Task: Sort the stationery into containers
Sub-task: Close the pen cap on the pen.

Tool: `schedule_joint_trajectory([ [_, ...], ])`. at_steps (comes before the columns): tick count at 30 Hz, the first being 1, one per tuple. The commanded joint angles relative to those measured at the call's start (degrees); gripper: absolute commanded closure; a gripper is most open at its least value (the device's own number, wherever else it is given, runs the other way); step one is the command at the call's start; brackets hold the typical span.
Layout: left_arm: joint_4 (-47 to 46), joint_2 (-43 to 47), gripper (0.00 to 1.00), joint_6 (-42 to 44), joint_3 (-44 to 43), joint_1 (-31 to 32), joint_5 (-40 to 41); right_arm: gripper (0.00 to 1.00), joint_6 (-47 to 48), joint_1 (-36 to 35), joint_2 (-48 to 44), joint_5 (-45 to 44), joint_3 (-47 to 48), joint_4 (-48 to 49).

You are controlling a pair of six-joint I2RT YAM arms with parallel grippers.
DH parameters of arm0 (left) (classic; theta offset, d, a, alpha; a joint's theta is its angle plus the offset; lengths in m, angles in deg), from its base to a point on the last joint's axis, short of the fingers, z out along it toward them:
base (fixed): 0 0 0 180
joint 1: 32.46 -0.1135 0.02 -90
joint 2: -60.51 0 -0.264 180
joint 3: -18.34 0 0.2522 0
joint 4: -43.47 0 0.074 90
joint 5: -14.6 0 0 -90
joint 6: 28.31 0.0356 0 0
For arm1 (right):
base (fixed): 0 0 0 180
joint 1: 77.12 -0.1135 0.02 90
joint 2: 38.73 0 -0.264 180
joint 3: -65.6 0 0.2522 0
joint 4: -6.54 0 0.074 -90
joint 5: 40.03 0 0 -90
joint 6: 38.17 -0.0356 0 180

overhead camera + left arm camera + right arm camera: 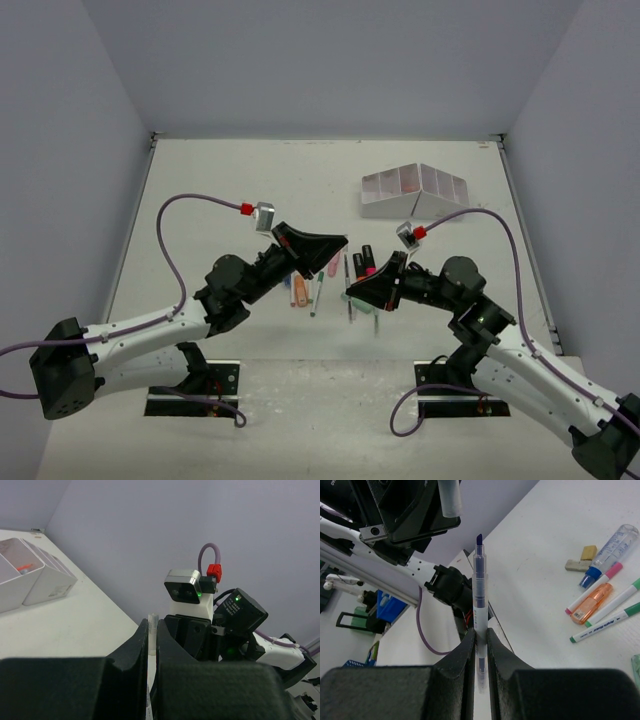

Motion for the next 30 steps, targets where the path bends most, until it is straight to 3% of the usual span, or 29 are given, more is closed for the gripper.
schedule_joint_trajectory([
  [1,-4.64,-0.28,1.0,0.5,0.19,-0.11,-0.77,1.0,0.0,-0.41,-0.79,2.18,2.5,2.53],
  [30,-4.95,-1.32,1.0,1.39,0.12,-0.11,-2.36,1.0,0.96,-0.44,-0.96,0.4,3.86,1.11],
])
